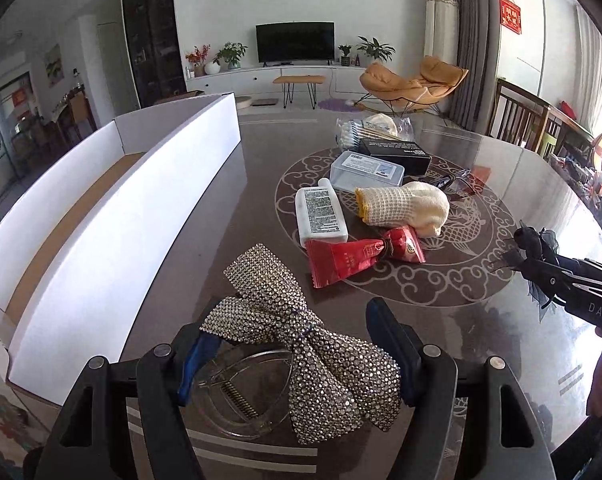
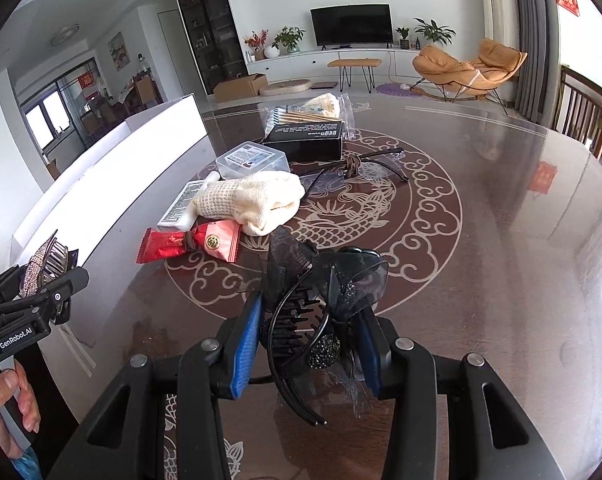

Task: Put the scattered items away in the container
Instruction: 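Carry both held hair clips over the white cork-floored container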

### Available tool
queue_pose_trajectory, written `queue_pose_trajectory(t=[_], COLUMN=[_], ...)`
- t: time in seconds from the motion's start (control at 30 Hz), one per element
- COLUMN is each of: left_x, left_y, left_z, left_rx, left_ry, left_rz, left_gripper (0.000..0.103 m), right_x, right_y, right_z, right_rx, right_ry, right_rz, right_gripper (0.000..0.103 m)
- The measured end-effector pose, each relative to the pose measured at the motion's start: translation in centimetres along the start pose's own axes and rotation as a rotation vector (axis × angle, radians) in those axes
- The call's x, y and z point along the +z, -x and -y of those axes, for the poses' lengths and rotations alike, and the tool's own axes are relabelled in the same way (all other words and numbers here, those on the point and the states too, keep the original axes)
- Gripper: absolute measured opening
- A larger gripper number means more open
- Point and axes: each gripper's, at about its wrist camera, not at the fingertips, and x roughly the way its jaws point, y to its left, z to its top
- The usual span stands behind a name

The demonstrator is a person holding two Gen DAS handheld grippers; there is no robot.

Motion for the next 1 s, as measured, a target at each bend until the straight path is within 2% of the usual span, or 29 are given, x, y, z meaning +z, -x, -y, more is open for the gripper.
queue_pose_trajectory(t=[0.13,0.27,0.47,0.63,0.7,0.8,1.0], left_x=[0.9,3.2,6.5,6.9,6.5,6.0,5.9], left_y=[1.5,4.0,5.7,3.9,2.8,1.0,-1.4], left_z=[-1.6,-5.7,-16.0,-25.0,-27.6,-30.3,-32.7], left_rx=[-0.023,-0.024,0.075,0.112,0.12,0.129,0.171], left_ry=[0.045,0.103,0.197,0.341,0.39,0.436,0.468], left_rz=[0.023,0.076,0.1,0.029,-0.005,-0.058,-0.131], left_gripper=[0.07,0.07,0.07,0.07,0.07,0.07,0.071], right_x=[0.8,3.7,10.3,15.2,16.3,17.0,17.1], right_y=[-0.3,-0.6,-1.9,-5.7,-8.1,-12.1,-17.6], right_z=[-3.1,-8.4,-19.3,-29.3,-32.7,-36.8,-41.6], right_rx=[0.044,0.115,0.299,0.43,0.445,0.421,0.375], right_ry=[0.067,0.169,0.29,0.4,0.444,0.504,0.573], right_rz=[-0.012,-0.002,0.041,0.039,0.012,-0.052,-0.122], right_gripper=[0.044,0.044,0.044,0.044,0.044,0.044,0.045])
